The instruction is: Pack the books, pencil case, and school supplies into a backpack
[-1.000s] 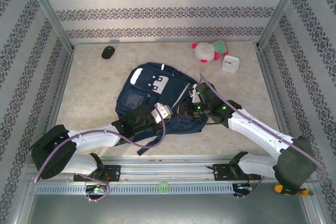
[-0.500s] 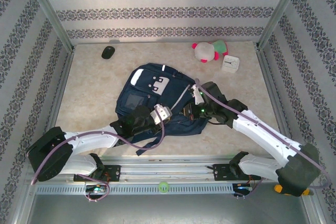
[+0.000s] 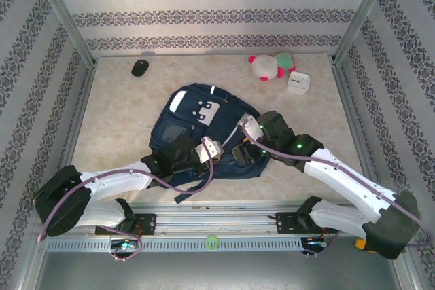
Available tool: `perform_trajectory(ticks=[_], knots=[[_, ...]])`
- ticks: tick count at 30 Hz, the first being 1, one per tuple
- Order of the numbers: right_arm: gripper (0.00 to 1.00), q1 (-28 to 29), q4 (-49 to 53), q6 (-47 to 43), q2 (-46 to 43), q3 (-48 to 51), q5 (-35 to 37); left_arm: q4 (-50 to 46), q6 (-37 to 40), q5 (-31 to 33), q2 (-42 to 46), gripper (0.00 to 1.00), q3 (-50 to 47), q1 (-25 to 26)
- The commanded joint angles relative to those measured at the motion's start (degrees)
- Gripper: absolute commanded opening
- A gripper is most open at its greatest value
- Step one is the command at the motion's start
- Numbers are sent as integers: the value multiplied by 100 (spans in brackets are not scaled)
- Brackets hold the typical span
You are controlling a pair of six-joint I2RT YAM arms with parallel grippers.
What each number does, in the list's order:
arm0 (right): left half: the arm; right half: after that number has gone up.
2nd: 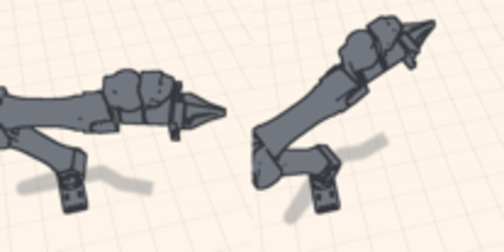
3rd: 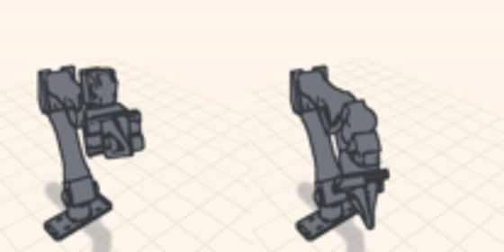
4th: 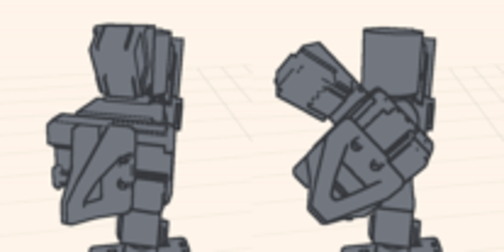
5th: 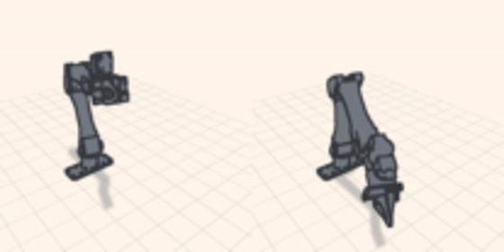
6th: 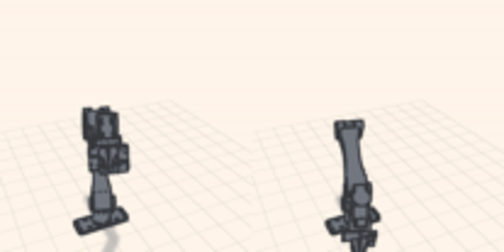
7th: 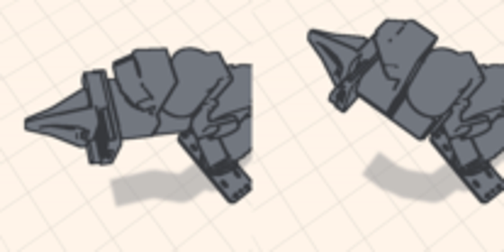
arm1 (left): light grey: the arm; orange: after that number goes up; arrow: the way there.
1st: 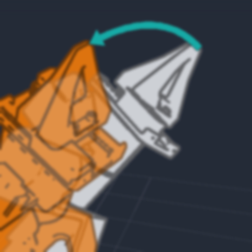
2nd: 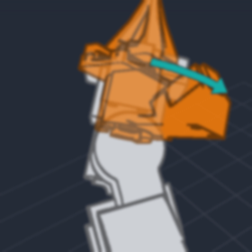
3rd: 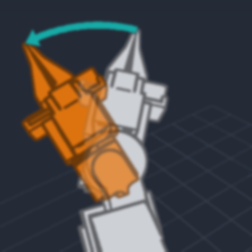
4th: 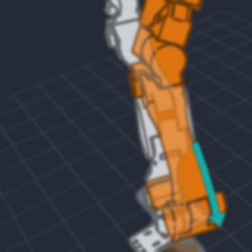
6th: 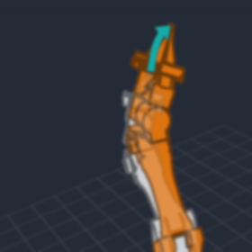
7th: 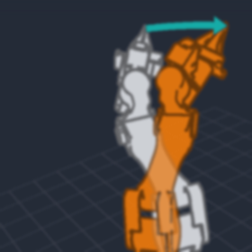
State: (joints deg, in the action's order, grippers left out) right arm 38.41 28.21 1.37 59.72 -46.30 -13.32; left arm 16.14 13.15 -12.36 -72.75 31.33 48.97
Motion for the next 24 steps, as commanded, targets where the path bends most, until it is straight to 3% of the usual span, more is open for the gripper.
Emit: perform_trajectory(ticks=[1, 5, 14, 19, 24], knots=[[60, -116, -275, -776, -173, 300, -403, -1, 31, -619, 50, 0, 201, -32], [62, -462, -468, -850, 27, 395, -990, 64, -58, -793, 45, 0, 180, -98], [58, -510, -404, -1093, 623, 280, -1643, 159, -189, -889, 101, 0, 187, -167], [23, -519, -166, -1068, 530, 262, -1297, 106, -196, -760, 129, 0, 224, -234], [3, -591, 0, -892, 235, 239, -798, -270, -31, -480, 178, 0, 324, -304]])
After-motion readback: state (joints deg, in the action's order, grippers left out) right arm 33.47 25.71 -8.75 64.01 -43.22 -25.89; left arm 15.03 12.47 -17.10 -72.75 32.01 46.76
